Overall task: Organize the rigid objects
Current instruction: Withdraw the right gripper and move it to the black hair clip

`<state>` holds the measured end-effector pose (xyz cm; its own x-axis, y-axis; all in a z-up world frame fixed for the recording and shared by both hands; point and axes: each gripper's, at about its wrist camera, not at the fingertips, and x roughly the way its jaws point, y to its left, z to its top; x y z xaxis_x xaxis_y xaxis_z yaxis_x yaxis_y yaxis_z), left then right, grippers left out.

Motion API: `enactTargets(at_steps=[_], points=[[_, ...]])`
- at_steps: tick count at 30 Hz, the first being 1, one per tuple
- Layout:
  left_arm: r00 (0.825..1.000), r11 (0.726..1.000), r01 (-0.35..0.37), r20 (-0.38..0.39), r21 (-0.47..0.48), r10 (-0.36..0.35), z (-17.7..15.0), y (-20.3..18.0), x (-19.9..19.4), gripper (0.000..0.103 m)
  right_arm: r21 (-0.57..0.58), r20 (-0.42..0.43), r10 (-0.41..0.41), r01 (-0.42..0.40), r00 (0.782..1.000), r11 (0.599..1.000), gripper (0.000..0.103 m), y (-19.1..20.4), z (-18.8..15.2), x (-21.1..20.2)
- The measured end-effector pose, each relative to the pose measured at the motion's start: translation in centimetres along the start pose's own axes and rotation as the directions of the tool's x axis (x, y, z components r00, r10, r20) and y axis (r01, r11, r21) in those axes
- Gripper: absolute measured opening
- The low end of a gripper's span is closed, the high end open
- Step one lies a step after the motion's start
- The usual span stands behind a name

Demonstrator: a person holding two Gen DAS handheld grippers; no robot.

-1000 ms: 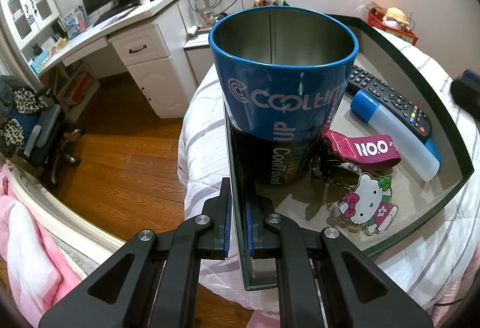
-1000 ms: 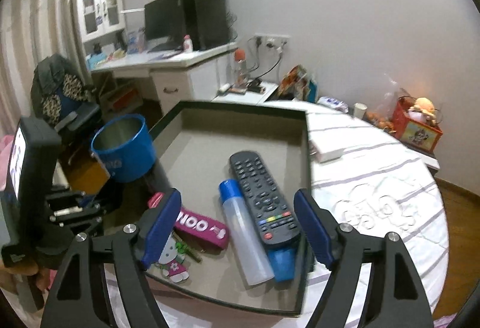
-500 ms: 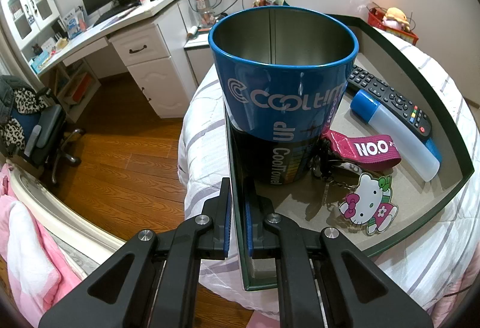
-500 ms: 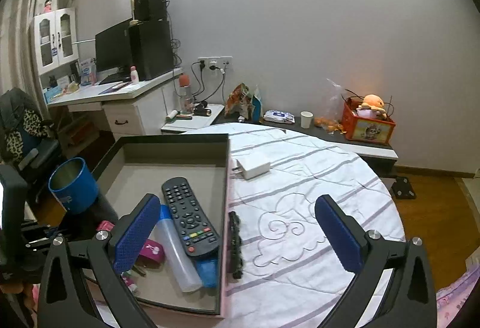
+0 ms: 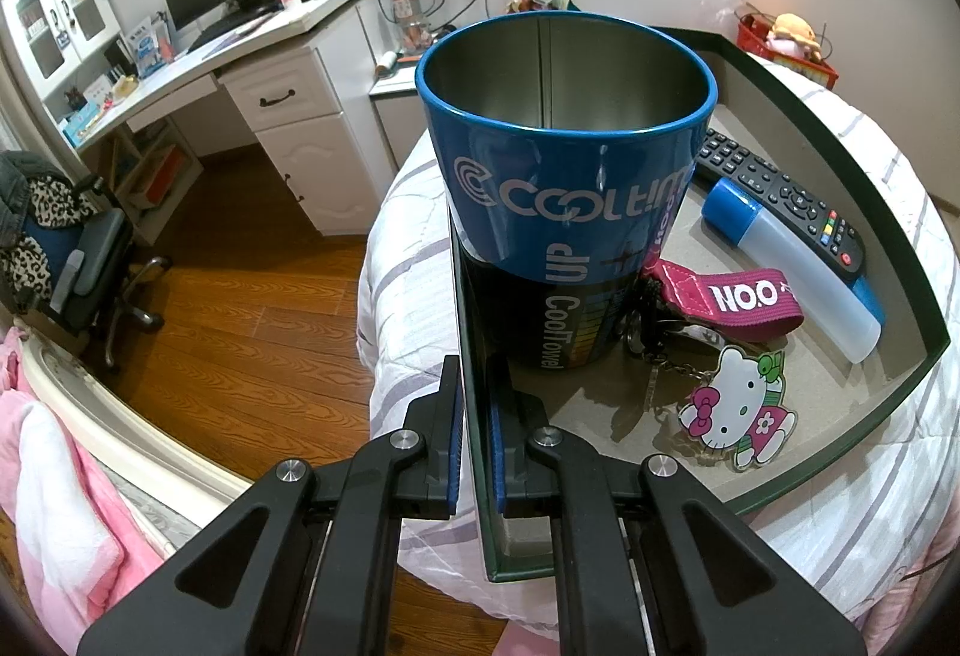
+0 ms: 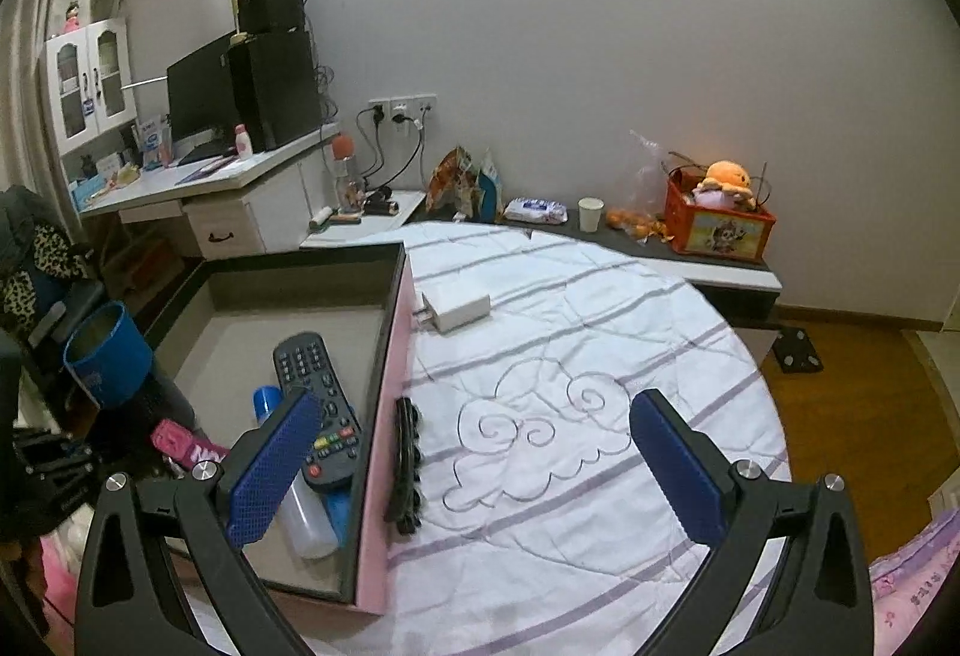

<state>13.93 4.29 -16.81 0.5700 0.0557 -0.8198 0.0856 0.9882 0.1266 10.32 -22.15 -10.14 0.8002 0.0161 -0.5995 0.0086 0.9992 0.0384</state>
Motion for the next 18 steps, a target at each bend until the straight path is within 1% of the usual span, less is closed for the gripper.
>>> enactTargets(at_steps=[2,9,12,18], points=[[1.000,1.000,-0.001,0.000,0.000,0.001,0.0,0.0,0.0,0.006,-0.006,-0.017,-0.002,0.002,1.000,1.000,0.103,-0.6,-0.7,0.4],[1.000,1.000,0.009,-0.005,-0.008,-0.009,-0.1,0.0,0.1,0.006,-0.012,-0.104,0.045,-0.046,0.994,0.999,0.103,-2.5,-2.5,2.4],[1.000,1.000,0.008,-0.013,-0.017,-0.008,-0.1,0.2,0.2,0.007,-0.012,-0.134,0.058,-0.060,0.989,0.998,0.103,-2.8,-2.7,3.3],[1.000,0.999,-0.007,-0.025,-0.036,0.006,-0.2,0.5,1.0,0.008,0.002,-0.156,0.082,-0.082,0.984,0.997,0.103,-3.5,-2.6,4.7]])
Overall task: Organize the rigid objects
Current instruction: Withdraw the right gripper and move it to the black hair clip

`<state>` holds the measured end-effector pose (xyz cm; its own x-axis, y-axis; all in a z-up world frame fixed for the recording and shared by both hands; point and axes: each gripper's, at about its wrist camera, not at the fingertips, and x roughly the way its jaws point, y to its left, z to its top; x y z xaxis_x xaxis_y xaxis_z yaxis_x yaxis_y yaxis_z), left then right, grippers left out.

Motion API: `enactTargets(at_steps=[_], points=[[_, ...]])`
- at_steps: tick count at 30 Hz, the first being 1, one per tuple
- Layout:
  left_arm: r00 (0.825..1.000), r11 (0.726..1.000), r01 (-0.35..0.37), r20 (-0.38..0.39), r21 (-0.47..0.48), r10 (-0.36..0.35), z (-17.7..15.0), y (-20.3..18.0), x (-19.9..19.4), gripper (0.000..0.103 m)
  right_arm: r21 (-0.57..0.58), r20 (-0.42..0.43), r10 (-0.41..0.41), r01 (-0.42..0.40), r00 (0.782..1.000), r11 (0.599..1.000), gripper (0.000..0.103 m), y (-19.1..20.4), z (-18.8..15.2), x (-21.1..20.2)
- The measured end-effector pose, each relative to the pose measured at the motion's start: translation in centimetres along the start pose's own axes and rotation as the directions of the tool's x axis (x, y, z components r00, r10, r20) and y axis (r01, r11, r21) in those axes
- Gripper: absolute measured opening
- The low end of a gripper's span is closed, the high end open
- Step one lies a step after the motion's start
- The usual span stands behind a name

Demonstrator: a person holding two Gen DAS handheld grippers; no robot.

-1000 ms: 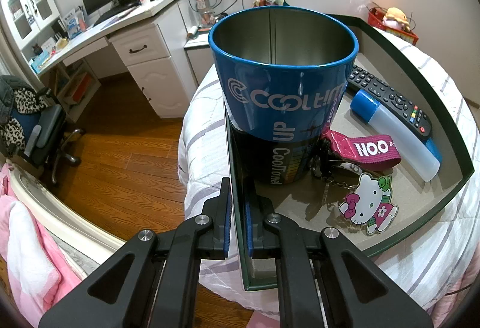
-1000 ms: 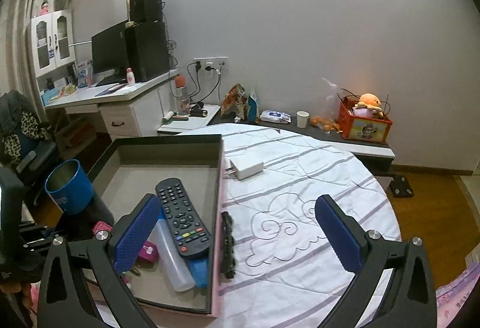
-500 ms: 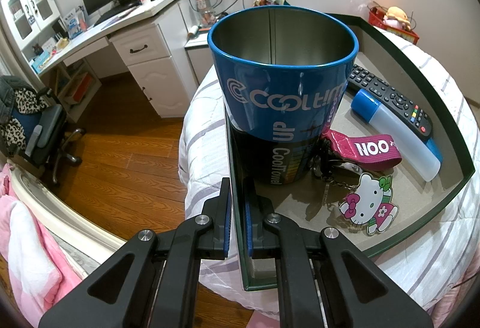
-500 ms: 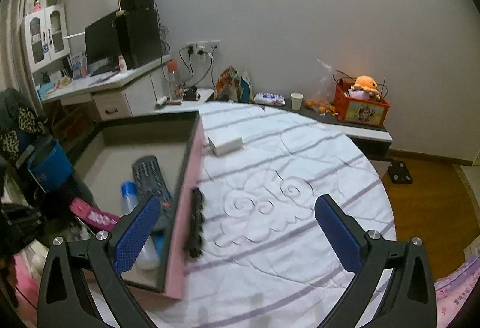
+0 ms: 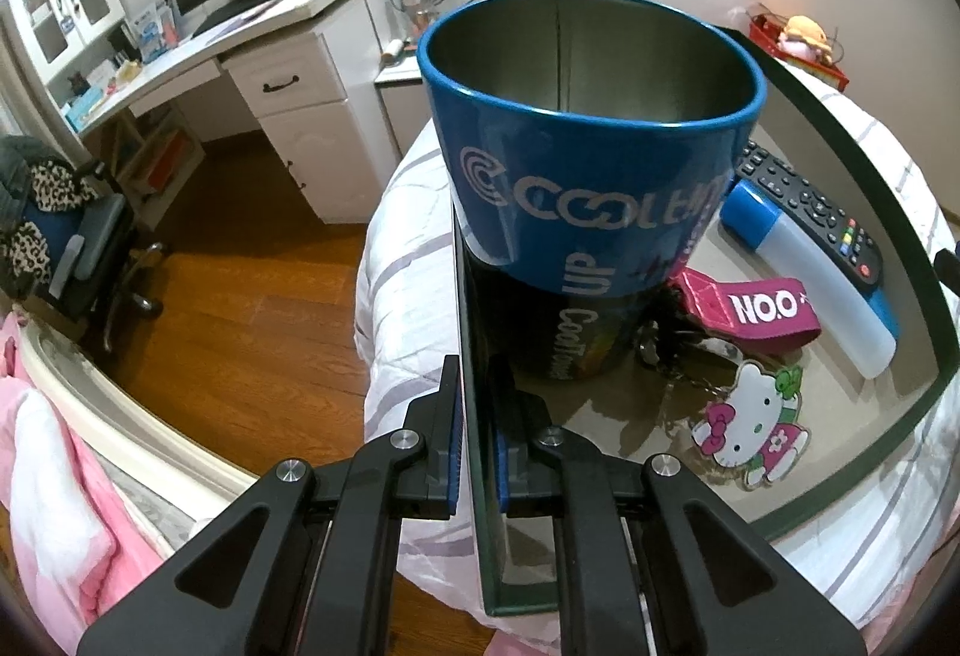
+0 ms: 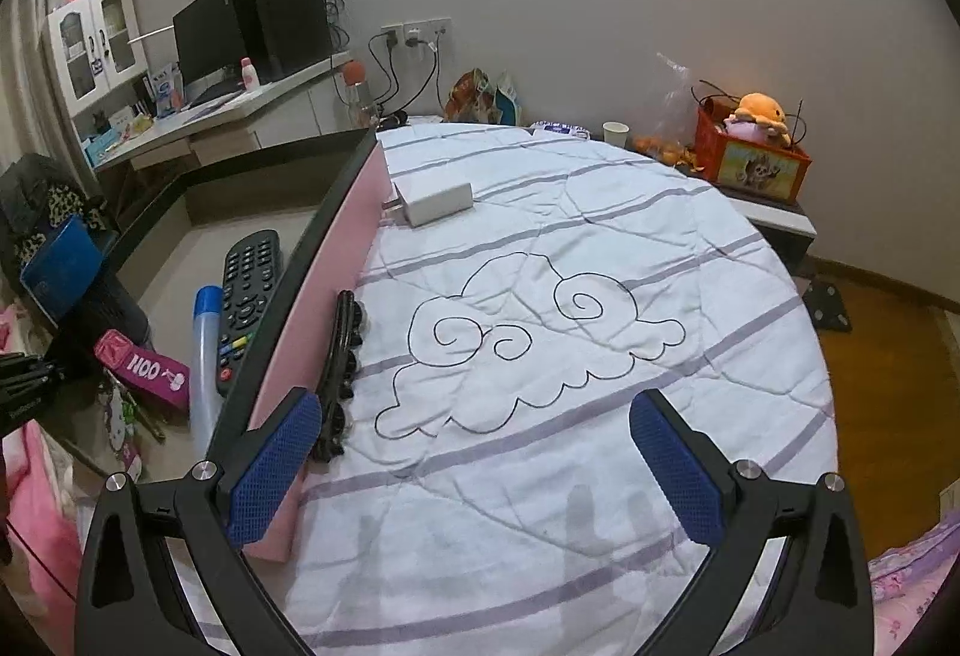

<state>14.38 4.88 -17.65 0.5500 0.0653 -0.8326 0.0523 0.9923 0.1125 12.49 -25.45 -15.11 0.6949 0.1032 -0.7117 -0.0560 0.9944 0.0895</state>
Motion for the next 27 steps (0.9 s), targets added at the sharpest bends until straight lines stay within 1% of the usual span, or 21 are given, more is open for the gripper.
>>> enactTargets(at_steps=[4,7,12,19,27], points=[[1.000,1.000,-0.002,0.001,-0.006,0.002,0.0,0.0,0.0,0.008,-0.016,-0.012,0.020,-0.020,1.000,1.000,0.103,0.1,0.7,0.9],[1.000,1.000,0.006,0.009,-0.014,-0.006,-0.1,0.1,0.0,0.006,-0.028,-0.022,0.028,-0.028,0.999,0.999,0.103,0.2,0.9,1.6],[1.000,1.000,0.019,0.014,-0.014,-0.019,-0.2,0.4,-0.1,0.005,-0.034,-0.034,0.051,-0.053,0.998,0.998,0.103,0.2,1.2,2.2],[0.999,0.999,0.037,0.015,-0.011,-0.037,-0.3,0.7,0.0,0.005,-0.035,-0.047,0.052,-0.054,0.998,0.998,0.103,0.0,2.0,3.0],[0.999,0.999,0.032,0.011,-0.012,-0.032,-0.4,0.9,0.0,0.005,-0.046,-0.071,0.074,-0.078,0.995,0.996,0.103,0.2,3.0,4.3]])
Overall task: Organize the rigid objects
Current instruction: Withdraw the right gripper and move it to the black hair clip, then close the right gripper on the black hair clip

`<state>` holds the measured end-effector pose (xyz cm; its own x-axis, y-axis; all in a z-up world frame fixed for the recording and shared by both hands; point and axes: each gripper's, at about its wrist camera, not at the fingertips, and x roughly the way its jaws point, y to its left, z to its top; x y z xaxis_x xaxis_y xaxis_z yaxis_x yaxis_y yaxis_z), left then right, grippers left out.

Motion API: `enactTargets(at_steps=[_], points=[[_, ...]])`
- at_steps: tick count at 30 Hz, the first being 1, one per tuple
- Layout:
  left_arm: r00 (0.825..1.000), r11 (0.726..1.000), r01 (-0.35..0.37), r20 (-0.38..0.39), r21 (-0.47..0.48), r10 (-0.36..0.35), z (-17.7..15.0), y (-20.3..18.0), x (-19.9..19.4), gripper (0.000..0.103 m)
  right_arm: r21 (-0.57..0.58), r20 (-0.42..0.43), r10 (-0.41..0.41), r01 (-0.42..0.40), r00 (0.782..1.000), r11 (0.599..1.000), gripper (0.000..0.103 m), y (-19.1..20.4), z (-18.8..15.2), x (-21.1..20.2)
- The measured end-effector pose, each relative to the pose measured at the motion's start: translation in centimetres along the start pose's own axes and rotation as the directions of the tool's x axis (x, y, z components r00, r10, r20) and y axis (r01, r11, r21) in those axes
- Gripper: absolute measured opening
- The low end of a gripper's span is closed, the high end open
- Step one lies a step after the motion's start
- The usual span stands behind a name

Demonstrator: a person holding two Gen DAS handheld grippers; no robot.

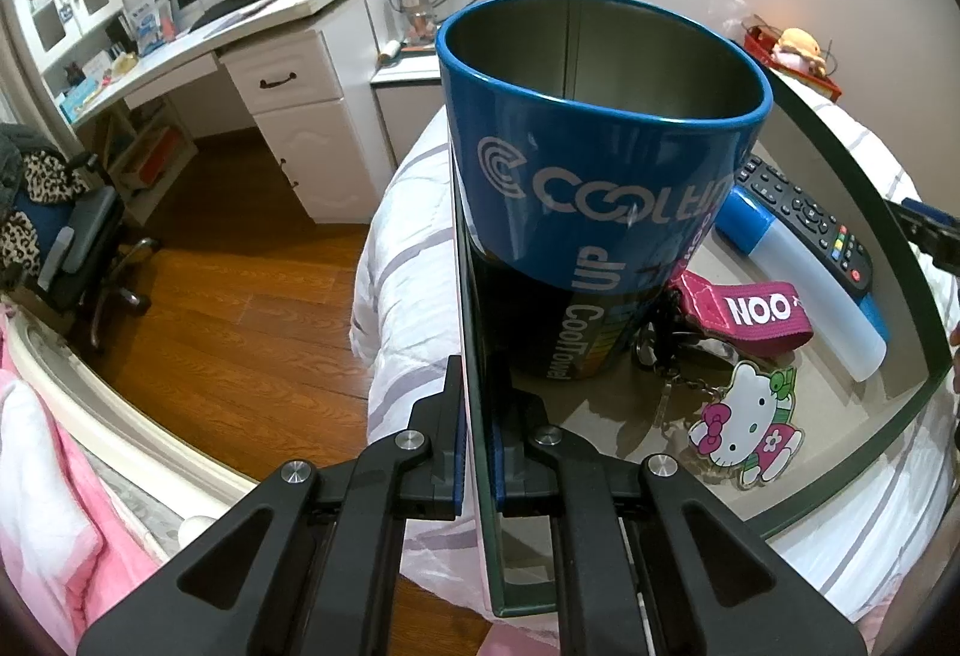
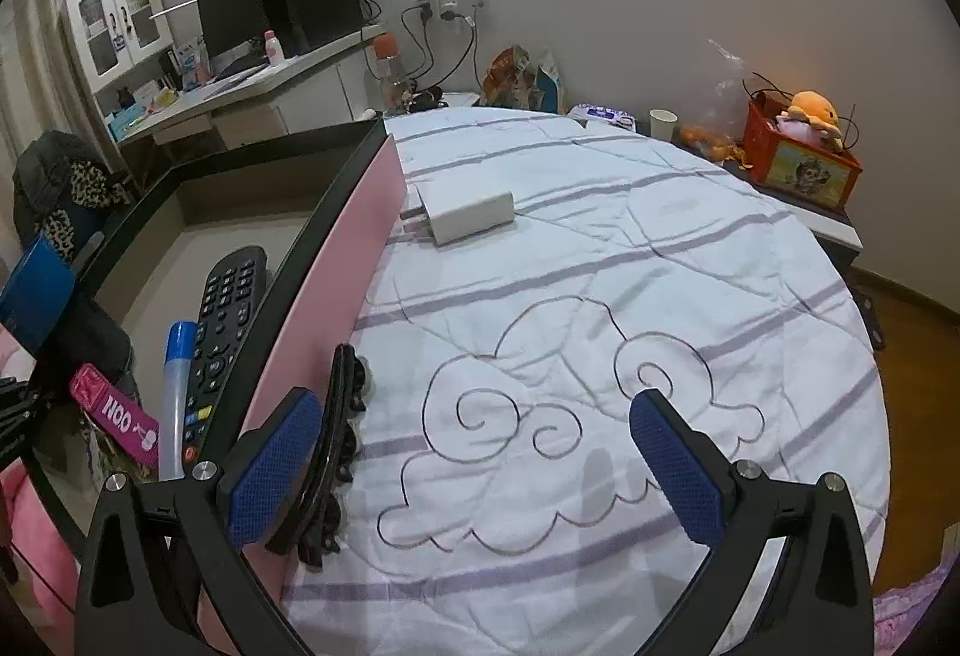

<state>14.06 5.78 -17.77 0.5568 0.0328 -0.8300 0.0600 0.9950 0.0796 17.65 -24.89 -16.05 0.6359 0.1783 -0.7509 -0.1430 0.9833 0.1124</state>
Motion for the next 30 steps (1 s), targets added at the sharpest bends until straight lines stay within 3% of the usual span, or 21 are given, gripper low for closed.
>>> enactTargets(at_steps=[19,24,27,30], points=[[1.000,1.000,-0.029,-0.013,-0.008,0.028,-0.7,-0.1,-0.5,0.006,-0.091,-0.081,0.129,-0.136,0.988,0.987,0.103,1.4,-1.6,0.5],[0.999,1.000,-0.029,-0.014,-0.009,0.028,-0.7,-0.1,-0.5,0.006,-0.104,-0.093,0.125,-0.135,0.988,0.985,0.101,1.3,-1.5,0.6],[0.999,1.000,-0.030,-0.016,-0.006,0.030,-0.6,-0.2,-0.5,0.006,-0.128,-0.111,0.081,-0.095,0.990,0.987,0.098,1.0,-1.6,0.9],[0.999,1.000,-0.030,-0.017,-0.005,0.030,-0.5,-0.2,-0.5,0.006,-0.131,-0.119,0.101,-0.117,0.988,0.984,0.093,1.1,-1.6,1.0]])
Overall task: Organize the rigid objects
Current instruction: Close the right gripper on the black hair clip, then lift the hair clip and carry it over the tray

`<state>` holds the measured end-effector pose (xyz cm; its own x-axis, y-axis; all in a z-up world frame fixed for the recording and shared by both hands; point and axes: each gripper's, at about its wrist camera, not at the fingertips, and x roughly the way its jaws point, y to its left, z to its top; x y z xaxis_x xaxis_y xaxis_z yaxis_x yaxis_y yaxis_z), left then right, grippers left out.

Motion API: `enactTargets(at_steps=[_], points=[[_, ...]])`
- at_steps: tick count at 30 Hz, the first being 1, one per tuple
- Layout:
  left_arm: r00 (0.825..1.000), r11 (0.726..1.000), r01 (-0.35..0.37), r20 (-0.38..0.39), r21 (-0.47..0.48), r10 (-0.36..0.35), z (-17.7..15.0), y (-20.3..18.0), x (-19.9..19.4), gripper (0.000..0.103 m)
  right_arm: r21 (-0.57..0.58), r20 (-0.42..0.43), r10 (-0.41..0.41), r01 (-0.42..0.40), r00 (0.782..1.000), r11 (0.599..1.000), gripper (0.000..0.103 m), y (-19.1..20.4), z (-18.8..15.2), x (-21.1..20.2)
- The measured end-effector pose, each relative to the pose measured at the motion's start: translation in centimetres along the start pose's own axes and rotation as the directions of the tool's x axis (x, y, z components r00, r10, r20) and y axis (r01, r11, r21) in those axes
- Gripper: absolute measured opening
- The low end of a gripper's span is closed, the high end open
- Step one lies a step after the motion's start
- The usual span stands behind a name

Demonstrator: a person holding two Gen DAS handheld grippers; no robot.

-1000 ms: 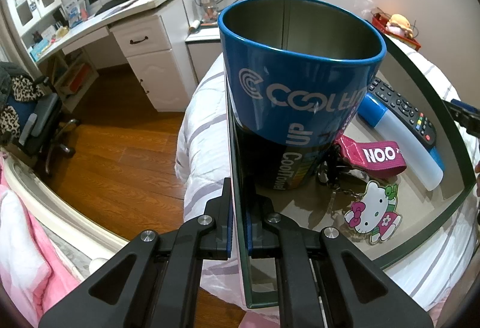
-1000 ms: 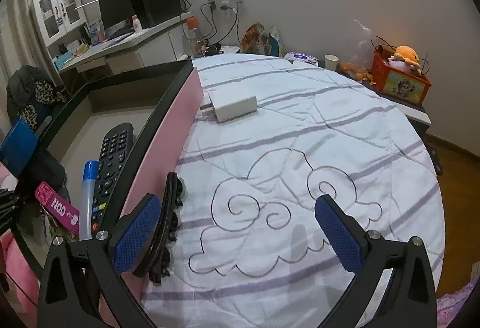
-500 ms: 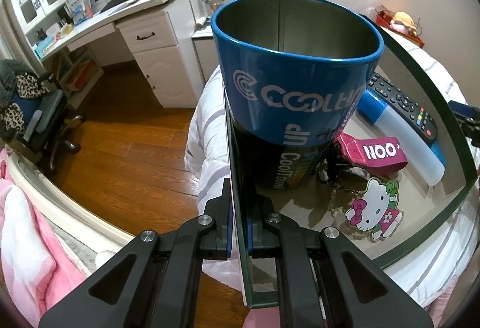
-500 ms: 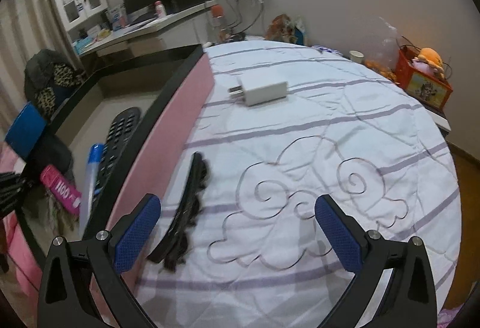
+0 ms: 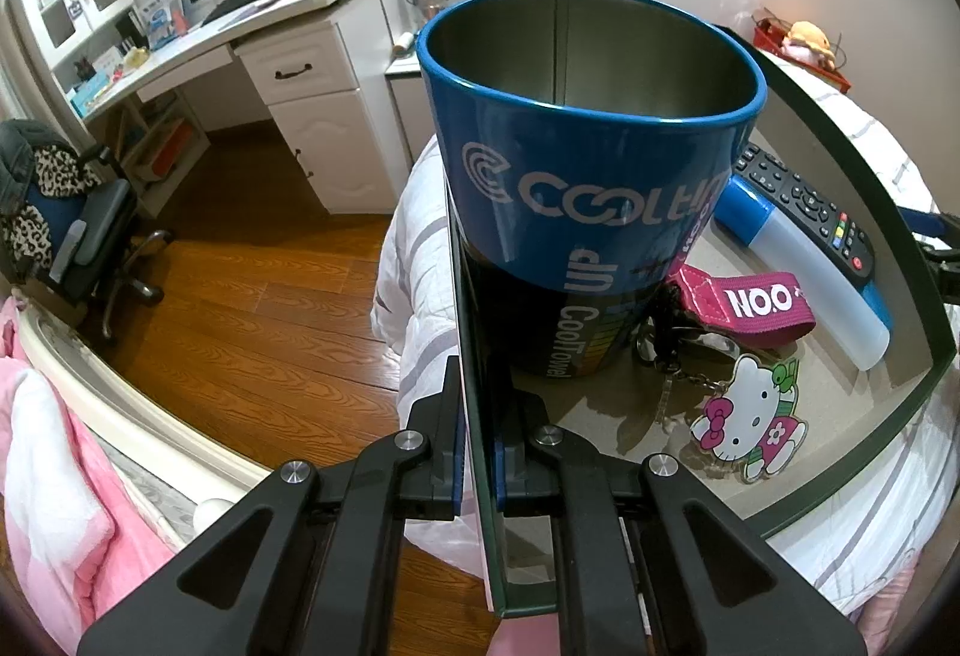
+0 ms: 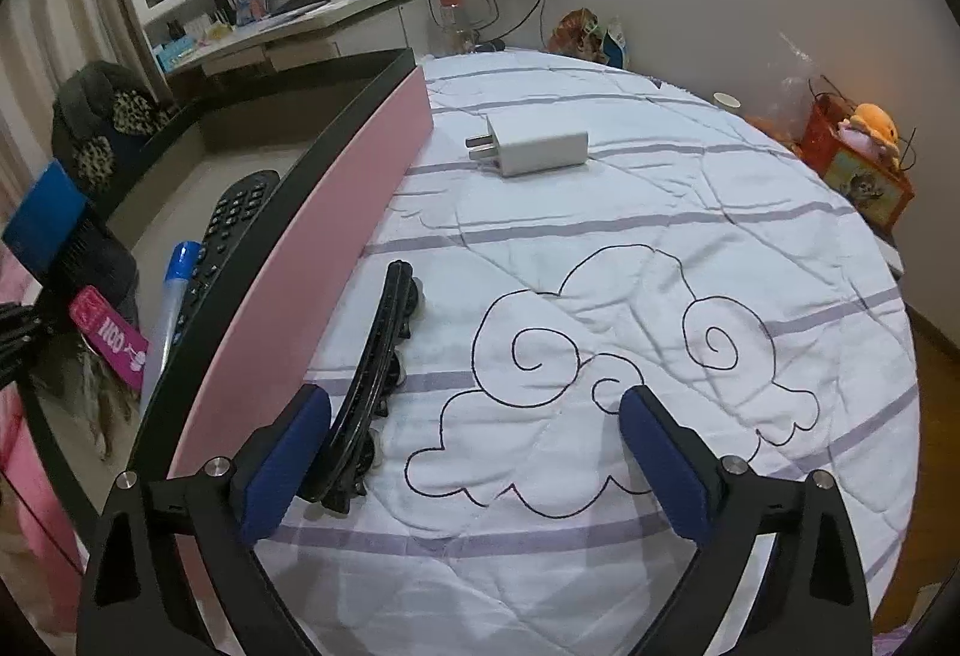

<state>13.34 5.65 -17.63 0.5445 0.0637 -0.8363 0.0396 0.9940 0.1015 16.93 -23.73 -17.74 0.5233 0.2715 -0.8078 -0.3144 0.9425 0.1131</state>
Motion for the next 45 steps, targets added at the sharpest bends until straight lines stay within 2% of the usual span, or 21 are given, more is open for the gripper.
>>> enactTargets(at_steps=[3,5,12,16,19,28,35,40,45], points=[[1.000,1.000,0.000,-0.001,0.002,0.000,0.1,0.0,-0.1,0.006,-0.033,-0.016,-0.012,0.011,1.000,0.999,0.087,0.4,0.1,0.5],[1.000,1.000,-0.001,-0.001,0.001,0.001,0.0,0.1,-0.1,0.006,-0.050,-0.024,-0.052,0.051,0.998,0.997,0.071,0.5,0.3,0.7],[1.000,1.000,-0.003,-0.002,0.002,0.003,0.1,0.1,-0.1,0.006,-0.092,-0.039,-0.074,0.071,0.996,0.993,0.064,1.4,0.6,1.0],[1.000,1.000,-0.003,-0.002,0.003,0.003,0.1,0.0,-0.1,0.006,-0.136,-0.045,-0.082,0.075,0.996,0.988,0.042,2.5,0.7,1.1],[1.000,1.000,-0.003,-0.002,0.003,0.003,0.0,0.0,-0.1,0.006,-0.143,-0.046,-0.081,0.074,0.996,0.987,0.014,2.7,0.8,0.9],[1.000,1.000,-0.003,-0.002,0.003,0.003,0.0,0.1,-0.1,0.006,-0.119,-0.004,-0.096,0.095,0.995,0.988,0.014,2.9,1.0,-1.4],[1.000,1.000,-0.002,-0.001,0.002,0.002,0.1,0.0,-0.1,0.006,-0.126,0.083,-0.131,0.140,0.988,0.982,0.014,4.8,2.4,-4.5],[1.000,1.000,-0.001,0.001,0.001,0.001,0.0,0.0,-0.1,0.006,-0.136,0.134,-0.119,0.137,0.984,0.981,0.014,7.0,3.7,-5.9],[1.000,1.000,0.000,0.001,0.004,0.000,-0.1,-0.1,0.0,0.006,-0.182,0.145,-0.064,0.090,0.987,0.979,0.014,9.6,4.7,-5.7]])
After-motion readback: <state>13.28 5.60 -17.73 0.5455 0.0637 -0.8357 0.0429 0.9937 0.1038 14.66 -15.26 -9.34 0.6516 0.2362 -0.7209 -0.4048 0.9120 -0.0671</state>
